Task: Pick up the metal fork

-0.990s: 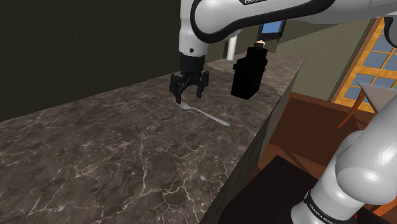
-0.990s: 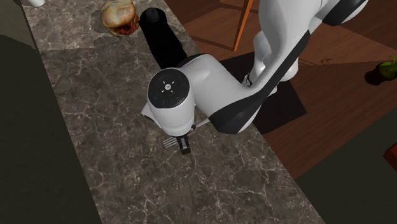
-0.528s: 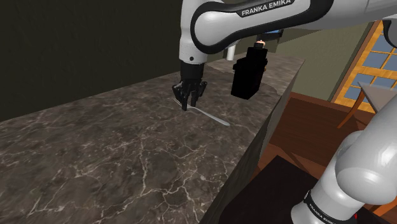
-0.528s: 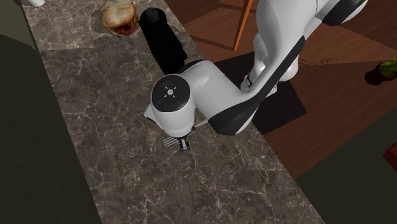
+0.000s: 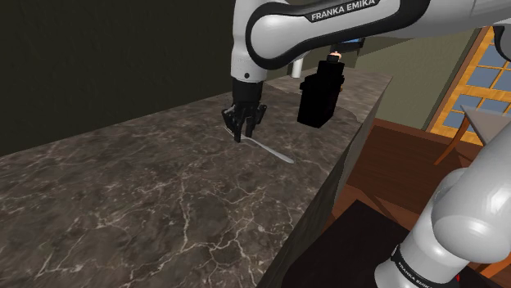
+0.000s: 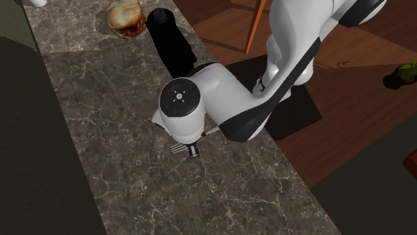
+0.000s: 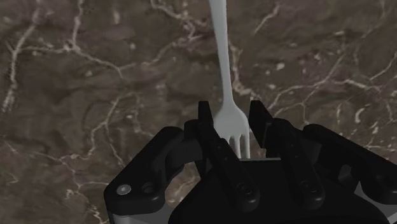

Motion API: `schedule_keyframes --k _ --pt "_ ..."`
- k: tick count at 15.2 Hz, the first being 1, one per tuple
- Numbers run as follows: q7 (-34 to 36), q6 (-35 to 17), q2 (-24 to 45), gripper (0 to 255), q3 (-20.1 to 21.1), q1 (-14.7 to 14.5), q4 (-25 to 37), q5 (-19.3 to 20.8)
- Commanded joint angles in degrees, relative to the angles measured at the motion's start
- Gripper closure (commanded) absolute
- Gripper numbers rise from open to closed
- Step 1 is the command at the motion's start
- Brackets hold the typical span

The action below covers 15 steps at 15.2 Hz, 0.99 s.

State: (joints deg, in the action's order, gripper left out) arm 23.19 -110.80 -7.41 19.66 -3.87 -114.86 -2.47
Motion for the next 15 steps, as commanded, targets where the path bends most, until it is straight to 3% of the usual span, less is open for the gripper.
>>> schedule_keyframes --k 1,15 --pt "0.03 0.80 0.21 255 0.07 -0.06 0.72 -0.03" --pt "0.11 11.60 0.25 255 -0.16 0.11 11.56 0.11"
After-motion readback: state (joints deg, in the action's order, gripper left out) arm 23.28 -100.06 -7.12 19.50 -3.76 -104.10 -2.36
